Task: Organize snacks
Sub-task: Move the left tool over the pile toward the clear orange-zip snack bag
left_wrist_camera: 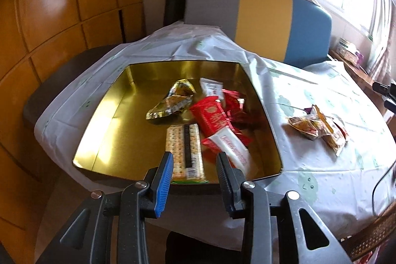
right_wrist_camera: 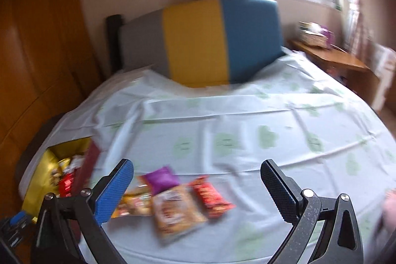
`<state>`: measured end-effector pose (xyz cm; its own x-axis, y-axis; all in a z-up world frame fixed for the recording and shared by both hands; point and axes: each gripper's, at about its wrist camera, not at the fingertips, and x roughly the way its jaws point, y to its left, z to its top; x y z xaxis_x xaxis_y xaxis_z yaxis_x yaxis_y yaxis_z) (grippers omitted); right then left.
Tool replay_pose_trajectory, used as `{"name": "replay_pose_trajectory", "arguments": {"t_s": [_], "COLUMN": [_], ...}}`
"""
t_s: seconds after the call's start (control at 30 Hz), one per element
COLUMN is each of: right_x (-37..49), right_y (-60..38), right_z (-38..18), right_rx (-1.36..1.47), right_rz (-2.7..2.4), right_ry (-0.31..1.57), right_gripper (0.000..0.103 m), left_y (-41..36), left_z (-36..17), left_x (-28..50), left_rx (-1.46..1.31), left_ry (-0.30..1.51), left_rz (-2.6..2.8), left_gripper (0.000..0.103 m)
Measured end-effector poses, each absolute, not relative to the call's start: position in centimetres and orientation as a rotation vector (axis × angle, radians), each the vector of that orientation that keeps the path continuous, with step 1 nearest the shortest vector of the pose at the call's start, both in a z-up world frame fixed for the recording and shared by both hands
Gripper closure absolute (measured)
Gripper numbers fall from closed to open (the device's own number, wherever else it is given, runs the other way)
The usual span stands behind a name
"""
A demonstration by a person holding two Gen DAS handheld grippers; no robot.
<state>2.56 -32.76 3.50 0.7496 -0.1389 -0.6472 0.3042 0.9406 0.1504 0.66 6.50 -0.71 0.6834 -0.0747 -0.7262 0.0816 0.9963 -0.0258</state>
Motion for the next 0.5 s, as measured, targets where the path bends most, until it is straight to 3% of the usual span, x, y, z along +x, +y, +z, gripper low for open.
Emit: {"name": "replay_pose_trajectory", "arguments": {"t_s": [0.27,0.5], "right_x": [1.4,0.7], "right_y": [-43.5,-46.3], "right_z": [-0.5,-2.3], "right_rx": [0.450,0.690], "right_rz": [-0.535,-0.522], "right_ry": [0.824,0.875], "right_gripper": [0.000,0.000], "left_y": [3.8,1.4], "left_z": [-0.3,0.0], "left_x": [0.9,1.4], "left_rx": [0.063,0.104], "left_ry": [0.812,0.816], "left_rz": [-0.134,-0.174], "left_gripper": [0.063,0.062]}}
